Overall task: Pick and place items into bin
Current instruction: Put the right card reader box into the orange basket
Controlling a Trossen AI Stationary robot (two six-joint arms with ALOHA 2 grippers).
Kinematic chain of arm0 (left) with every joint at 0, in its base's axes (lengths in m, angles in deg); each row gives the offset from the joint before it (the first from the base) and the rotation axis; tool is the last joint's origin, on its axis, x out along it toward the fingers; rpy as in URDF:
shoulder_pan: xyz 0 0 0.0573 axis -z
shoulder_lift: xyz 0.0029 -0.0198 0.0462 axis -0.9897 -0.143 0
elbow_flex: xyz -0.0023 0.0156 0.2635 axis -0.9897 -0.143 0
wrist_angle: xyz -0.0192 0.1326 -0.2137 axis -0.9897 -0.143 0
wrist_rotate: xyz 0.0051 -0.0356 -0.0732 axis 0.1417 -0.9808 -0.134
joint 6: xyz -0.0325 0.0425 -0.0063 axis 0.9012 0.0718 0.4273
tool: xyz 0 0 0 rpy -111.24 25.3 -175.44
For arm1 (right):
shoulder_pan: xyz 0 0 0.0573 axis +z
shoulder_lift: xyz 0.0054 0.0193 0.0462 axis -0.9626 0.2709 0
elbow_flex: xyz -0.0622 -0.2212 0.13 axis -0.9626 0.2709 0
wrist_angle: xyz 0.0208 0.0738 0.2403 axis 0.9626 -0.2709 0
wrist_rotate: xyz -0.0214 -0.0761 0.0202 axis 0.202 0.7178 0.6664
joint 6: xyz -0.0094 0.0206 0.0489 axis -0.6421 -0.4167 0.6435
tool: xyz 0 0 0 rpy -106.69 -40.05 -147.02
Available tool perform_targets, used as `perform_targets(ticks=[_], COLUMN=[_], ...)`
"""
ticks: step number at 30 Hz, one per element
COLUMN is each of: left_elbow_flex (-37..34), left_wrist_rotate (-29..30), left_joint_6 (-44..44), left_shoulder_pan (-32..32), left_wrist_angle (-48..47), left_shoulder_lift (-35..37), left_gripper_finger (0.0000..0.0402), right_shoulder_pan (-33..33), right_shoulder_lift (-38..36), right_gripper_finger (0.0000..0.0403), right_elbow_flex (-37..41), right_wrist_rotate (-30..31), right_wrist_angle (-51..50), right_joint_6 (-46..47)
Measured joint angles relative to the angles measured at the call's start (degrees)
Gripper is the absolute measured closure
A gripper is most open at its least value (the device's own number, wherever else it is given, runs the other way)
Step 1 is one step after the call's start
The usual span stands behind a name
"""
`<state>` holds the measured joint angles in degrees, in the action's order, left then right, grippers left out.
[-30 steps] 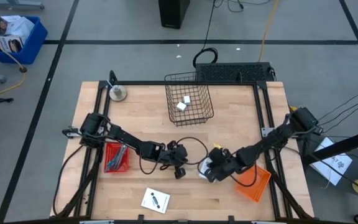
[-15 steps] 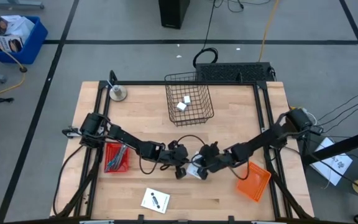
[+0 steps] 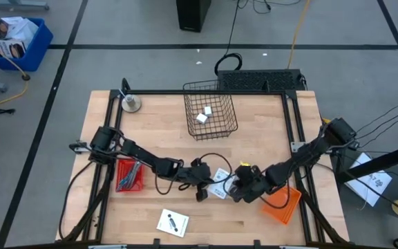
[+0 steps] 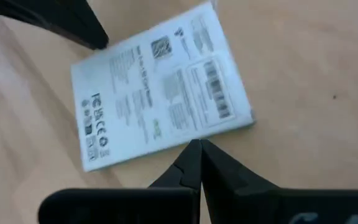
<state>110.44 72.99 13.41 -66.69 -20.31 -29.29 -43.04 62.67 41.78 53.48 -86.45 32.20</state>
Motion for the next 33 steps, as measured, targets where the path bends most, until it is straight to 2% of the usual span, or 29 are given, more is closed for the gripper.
perform_targets(ticks=[9, 13, 18, 22, 28, 33], left_elbow_flex=[0.3, 0.3, 0.3, 0.3, 0.2, 0.2], left_wrist_rotate=[-4.3, -3.7, -1.6, -0.1, -0.1, 0.1], left_joint_6=[3.7, 4.7, 6.0, 7.0, 7.4, 7.4], left_shoulder_pan=[-2.3, -2.5, -2.5, -2.4, -2.4, -2.4], left_wrist_angle=[0.8, -1.0, -3.5, -4.3, -4.6, -4.2], left_shoulder_lift=[-3.4, -3.8, -3.8, -3.8, -3.8, -3.7], left_gripper_finger=[0.0398, 0.0394, 0.0397, 0.0387, 0.0398, 0.0381], right_shoulder_pan=[-1.9, -1.7, -0.4, -0.2, 0.1, 0.1], right_shoulder_lift=[7.1, 6.9, 5.3, 5.2, 5.4, 5.4], right_gripper_finger=[0.0403, 0.0403, 0.0403, 0.0403, 0.0403, 0.0403], right_elbow_flex=[-0.2, -0.2, 0.3, 0.3, 0.6, 0.6], right_wrist_rotate=[-5.2, -0.7, 7.8, 10.8, 14.5, 16.9], right_wrist_angle=[7.6, 8.9, 10.9, 12.5, 13.5, 15.6], right_joint_6=[-0.7, -3.0, -10.0, -12.2, -13.2, -17.1])
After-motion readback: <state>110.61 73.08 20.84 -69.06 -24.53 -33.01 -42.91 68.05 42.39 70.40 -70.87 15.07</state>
